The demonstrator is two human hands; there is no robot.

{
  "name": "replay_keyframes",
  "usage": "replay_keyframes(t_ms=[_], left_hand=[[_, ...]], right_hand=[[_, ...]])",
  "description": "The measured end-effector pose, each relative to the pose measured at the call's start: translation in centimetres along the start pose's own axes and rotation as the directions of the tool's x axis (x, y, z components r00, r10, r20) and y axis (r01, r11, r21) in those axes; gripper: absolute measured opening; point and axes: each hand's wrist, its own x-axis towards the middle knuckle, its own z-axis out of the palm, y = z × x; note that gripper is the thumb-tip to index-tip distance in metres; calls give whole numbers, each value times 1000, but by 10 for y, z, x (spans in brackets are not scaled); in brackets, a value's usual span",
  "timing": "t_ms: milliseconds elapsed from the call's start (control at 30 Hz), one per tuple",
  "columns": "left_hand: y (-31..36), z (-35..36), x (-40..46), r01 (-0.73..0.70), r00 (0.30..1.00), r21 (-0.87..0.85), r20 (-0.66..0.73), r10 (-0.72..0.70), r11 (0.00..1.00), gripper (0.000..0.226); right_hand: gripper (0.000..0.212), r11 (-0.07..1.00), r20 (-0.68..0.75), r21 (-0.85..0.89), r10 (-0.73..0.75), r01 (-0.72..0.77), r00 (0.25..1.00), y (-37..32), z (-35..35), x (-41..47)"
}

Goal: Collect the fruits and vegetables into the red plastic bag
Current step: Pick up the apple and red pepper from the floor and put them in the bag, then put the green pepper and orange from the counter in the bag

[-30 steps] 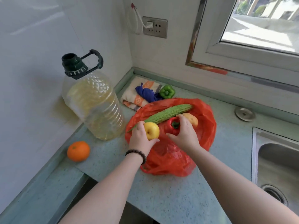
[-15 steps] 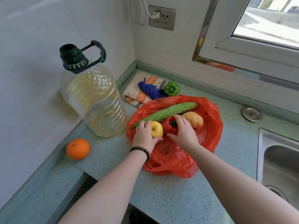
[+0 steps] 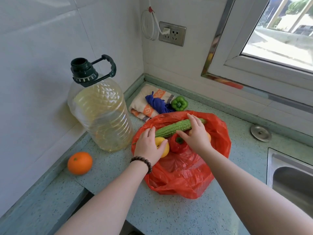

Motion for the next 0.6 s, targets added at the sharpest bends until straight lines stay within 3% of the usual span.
replay_keyframes(t_ms=[467,600], left_hand=[[-25,-6,14,82,992,0,-98,-81,997,63],[-27,-2,15,103,989,5,-106,-102,995,62]], right_hand=[[91,996,106,-37,89,-86,990,3,31,133],[86,996,79,-19,84,-83,993,3,39,155]])
